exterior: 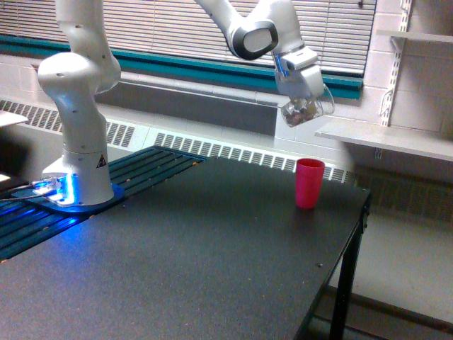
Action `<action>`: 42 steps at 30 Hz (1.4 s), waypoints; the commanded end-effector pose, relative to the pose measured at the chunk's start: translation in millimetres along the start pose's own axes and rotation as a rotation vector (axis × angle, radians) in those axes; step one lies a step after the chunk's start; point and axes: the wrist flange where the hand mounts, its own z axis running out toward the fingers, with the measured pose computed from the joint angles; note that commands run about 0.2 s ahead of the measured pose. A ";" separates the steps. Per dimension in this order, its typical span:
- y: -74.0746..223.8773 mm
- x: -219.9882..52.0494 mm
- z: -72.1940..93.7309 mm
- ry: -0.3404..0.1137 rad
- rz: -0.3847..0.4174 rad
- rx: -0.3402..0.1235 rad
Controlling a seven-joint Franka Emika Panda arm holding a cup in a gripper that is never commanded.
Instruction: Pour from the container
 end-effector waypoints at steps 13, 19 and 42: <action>9.4 -17.8 45.9 -0.105 -0.033 -0.039; 12.9 -19.2 55.5 -0.123 -0.042 -0.061; 37.0 -26.0 69.0 -0.198 -0.060 -0.125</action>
